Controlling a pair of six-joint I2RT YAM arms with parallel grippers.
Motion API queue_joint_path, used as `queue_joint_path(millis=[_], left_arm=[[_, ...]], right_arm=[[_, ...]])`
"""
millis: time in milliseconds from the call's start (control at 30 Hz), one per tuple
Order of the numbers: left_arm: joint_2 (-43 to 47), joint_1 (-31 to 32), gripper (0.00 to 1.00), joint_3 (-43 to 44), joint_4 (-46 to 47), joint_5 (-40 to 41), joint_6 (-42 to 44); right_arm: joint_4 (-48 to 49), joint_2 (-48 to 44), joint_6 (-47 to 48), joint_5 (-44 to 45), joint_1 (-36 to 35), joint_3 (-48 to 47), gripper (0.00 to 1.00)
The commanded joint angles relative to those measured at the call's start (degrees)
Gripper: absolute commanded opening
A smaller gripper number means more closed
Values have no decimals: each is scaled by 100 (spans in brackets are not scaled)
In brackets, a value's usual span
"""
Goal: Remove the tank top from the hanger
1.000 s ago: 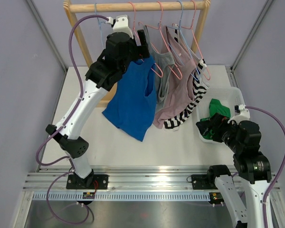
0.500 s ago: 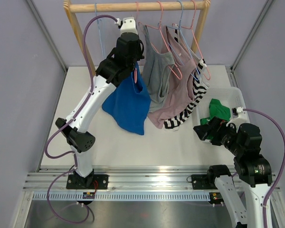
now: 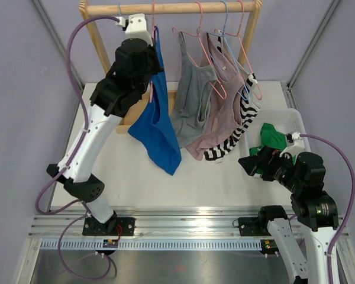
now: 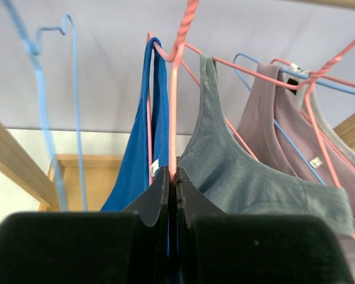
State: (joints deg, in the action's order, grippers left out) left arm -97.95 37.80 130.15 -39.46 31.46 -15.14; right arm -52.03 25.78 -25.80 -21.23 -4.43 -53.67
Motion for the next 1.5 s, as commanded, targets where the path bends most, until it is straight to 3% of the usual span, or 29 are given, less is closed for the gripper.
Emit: queue_joint_path(millis=[0,367,567,667,767,867,1033,1300,1467], left_arm=[[845,-1,0,-355,141,-341,-165],[2929,-1,0,-3325,764,-2134,-859],[4230,-1,0,-4610,738,-2994,-1210],[5091,-1,0,-5778,975,-3688,-1552],[5944,-1,0,-6912,1378,-4278,-1913],[6717,-1,0,-7976,1756,-4972,-2265],[7526,-1,0,-9242,2312,-5467,-2705],[8607,-1,0,-9903,2373,-5379,-3109],[8811,-1,0,-9974,2224,-5308,-3215]], right_arm=[[351,102,102,-346,21,-179,99],[1535,647,146,-1690,21,-338,99],[3273,1043,-1012,-2692,3,215,100],[4005,1166,-1567,-2834,-14,488,99],[4341,1192,-1823,-2562,-260,700,99],[4324,1333,-1683,-1852,-970,788,100],[4297,1632,-1621,179,-2428,840,97],[4676,2905,-1621,2260,-4012,709,89],[4772,3740,-1349,2966,-4646,252,86]])
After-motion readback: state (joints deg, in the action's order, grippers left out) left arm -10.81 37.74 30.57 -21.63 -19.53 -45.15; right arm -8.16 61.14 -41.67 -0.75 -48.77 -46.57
